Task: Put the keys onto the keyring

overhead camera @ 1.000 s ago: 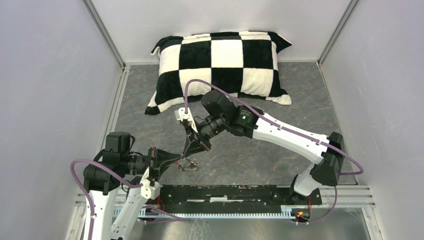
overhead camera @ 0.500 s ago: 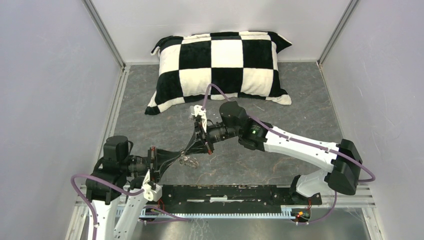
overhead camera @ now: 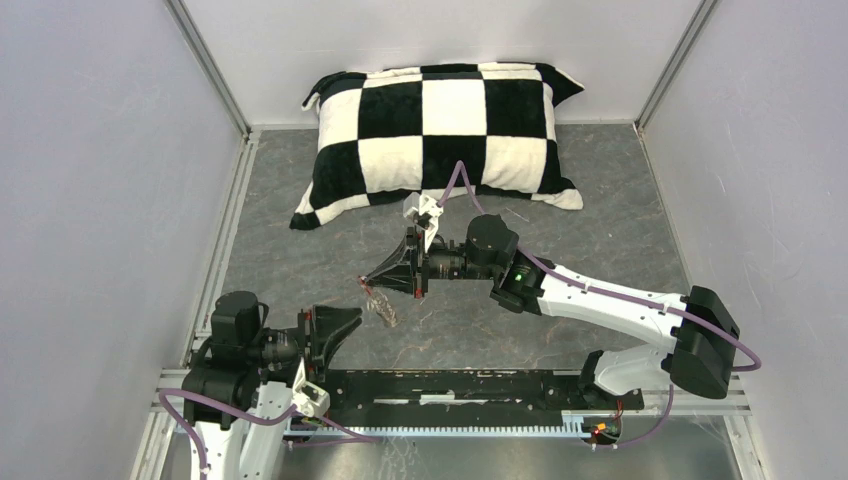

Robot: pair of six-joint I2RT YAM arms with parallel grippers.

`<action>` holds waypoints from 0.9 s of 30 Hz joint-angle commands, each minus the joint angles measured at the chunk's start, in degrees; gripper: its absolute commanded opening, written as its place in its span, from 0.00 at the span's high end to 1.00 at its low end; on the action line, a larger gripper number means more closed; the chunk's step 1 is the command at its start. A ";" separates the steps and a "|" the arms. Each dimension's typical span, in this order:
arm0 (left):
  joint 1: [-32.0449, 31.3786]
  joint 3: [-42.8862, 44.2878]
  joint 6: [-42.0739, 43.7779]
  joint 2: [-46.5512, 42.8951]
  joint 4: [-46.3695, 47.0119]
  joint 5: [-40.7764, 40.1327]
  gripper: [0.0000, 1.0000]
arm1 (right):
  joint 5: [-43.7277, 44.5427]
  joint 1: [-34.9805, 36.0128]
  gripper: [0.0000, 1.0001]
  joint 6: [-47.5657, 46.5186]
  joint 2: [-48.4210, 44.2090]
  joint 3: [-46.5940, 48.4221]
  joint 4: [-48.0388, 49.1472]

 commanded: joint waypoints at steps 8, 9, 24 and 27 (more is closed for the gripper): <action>1.08 3.28 -48.76 -0.61 27.29 -2.22 0.54 | 7.05 0.80 1.00 -3.92 -5.20 -3.05 4.99; 1.08 3.56 -60.31 0.02 33.29 -3.67 0.55 | 7.60 0.84 1.00 -4.60 -5.72 -3.75 5.30; 1.08 7.91 -91.33 15.71 38.87 6.91 0.59 | 11.43 3.75 1.00 -5.40 -8.00 -13.50 24.69; 1.06 8.49 -89.53 15.71 37.18 8.62 0.60 | 13.05 4.36 1.00 -5.20 -7.93 -14.17 25.96</action>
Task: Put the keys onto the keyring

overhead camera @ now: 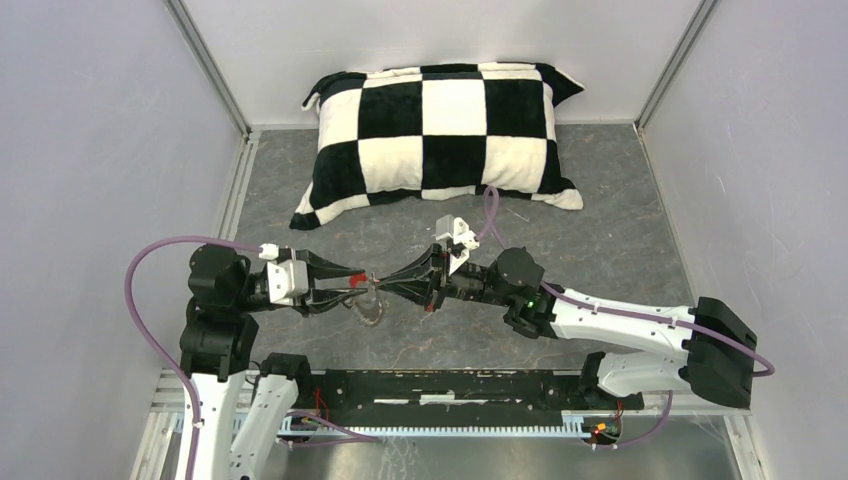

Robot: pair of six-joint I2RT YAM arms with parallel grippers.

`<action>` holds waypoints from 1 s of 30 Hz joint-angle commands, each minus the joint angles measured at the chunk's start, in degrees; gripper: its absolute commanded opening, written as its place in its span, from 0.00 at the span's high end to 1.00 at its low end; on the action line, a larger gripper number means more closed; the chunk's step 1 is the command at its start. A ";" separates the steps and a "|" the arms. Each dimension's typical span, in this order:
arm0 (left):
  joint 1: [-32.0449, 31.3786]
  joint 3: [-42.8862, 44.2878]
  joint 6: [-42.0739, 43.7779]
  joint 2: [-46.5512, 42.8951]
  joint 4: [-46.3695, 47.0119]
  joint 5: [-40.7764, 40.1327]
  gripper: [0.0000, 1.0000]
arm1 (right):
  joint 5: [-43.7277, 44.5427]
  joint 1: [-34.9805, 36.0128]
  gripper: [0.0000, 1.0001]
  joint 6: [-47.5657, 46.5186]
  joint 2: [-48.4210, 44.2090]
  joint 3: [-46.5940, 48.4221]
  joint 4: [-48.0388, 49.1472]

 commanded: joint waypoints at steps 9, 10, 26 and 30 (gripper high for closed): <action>0.36 0.72 -0.95 -0.08 -0.21 5.78 0.61 | 3.42 1.84 1.00 -0.18 0.40 0.02 10.48; 0.34 0.66 -0.73 0.08 -0.33 5.30 0.61 | 3.50 1.85 1.00 -0.36 0.48 0.06 10.49; 0.36 1.21 2.92 2.81 -3.86 6.01 0.84 | 3.16 3.00 1.00 -3.28 1.17 2.01 9.75; 0.35 1.52 4.00 3.17 -5.77 5.08 0.83 | 4.14 3.07 1.00 -4.35 -0.06 1.35 9.40</action>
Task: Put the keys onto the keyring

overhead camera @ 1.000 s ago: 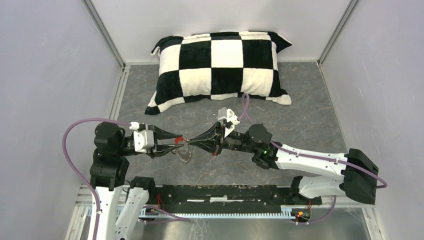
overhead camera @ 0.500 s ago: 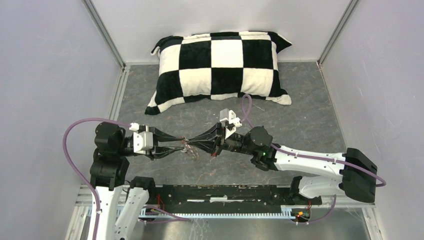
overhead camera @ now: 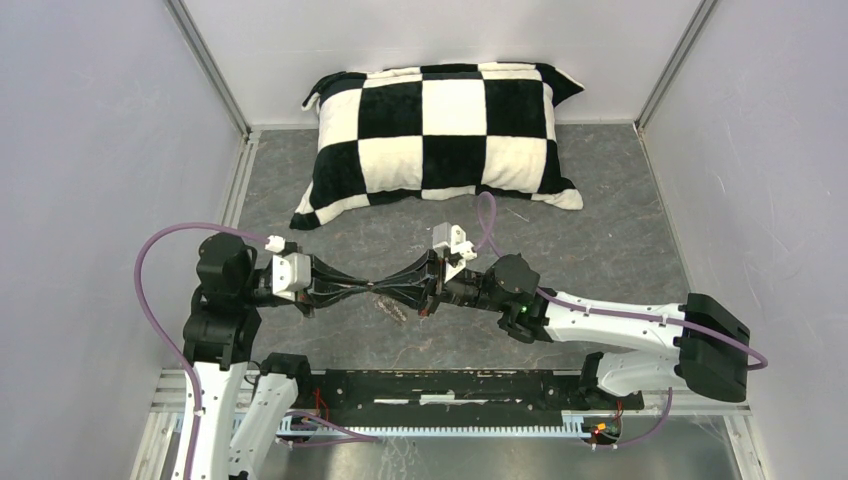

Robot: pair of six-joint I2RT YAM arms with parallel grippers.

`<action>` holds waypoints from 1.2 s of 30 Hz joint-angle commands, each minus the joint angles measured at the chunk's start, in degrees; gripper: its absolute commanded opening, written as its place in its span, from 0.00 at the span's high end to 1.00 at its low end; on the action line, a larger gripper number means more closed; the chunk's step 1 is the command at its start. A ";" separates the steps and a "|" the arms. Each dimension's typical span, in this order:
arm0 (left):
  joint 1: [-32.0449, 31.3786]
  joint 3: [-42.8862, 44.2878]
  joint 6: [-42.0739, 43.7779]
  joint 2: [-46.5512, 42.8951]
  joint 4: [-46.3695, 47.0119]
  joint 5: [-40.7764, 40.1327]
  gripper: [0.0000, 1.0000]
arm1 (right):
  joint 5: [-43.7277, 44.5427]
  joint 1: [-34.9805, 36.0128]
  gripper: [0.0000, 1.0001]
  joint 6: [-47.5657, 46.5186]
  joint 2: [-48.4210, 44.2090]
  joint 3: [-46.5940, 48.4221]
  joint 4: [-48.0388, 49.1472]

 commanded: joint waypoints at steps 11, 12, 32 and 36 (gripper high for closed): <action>0.31 3.29 3.53 2.75 -2.89 1.21 0.98 | -0.11 0.72 1.00 -2.13 -2.05 1.61 2.87; 0.35 3.39 3.57 2.81 -2.89 1.23 0.98 | -0.20 0.77 0.99 -2.28 -2.18 1.60 2.13; 0.27 3.99 28.45 0.68 -14.93 -4.49 0.98 | -2.65 0.48 0.45 -33.44 6.84 41.74 -74.94; 0.27 3.82 28.86 0.21 -14.99 -4.48 0.98 | -4.12 0.43 0.50 -35.81 9.46 46.13 -78.95</action>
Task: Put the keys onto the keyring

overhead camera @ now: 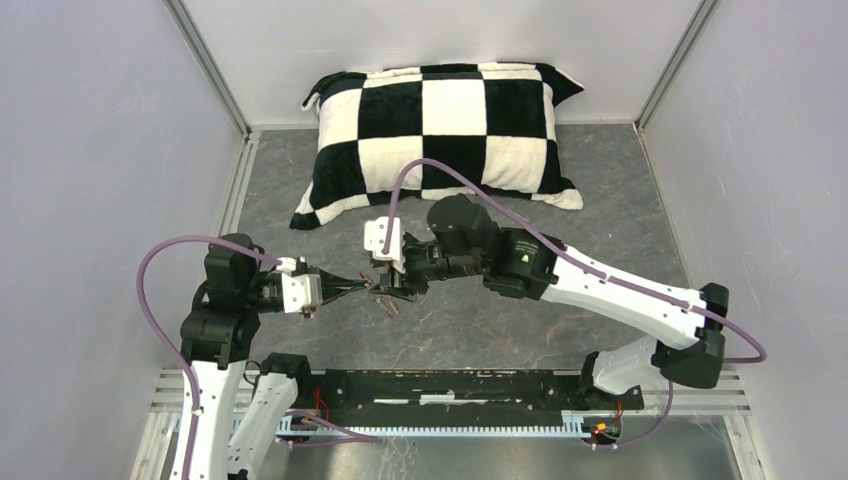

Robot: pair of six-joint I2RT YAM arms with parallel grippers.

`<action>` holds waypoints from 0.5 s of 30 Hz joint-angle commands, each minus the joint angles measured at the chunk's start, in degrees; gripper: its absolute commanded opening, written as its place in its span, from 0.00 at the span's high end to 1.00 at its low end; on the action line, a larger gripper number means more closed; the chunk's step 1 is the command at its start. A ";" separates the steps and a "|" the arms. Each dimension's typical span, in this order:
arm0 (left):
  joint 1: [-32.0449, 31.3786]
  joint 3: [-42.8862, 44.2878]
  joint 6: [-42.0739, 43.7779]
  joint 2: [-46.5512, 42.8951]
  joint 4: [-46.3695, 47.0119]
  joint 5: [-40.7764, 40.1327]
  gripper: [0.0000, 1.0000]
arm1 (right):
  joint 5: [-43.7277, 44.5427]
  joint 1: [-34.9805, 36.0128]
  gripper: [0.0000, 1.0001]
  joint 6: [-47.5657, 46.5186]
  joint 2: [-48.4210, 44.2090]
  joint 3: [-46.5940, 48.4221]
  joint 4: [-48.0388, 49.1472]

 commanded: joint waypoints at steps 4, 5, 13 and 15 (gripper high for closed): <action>0.24 1.85 4.50 -0.96 0.03 0.46 0.98 | -4.08 0.07 0.57 -5.53 3.95 7.24 -10.56; 0.27 1.77 4.55 -1.02 0.05 0.46 0.98 | -4.12 0.09 0.58 -5.53 4.12 7.45 -10.45; 0.22 1.32 4.83 -1.02 0.05 0.78 0.98 | -3.79 0.27 0.60 -5.23 5.09 8.77 -9.28; 0.26 1.41 4.94 -1.04 -0.02 1.02 0.98 | -3.93 0.24 0.61 -5.10 5.90 9.55 -9.78</action>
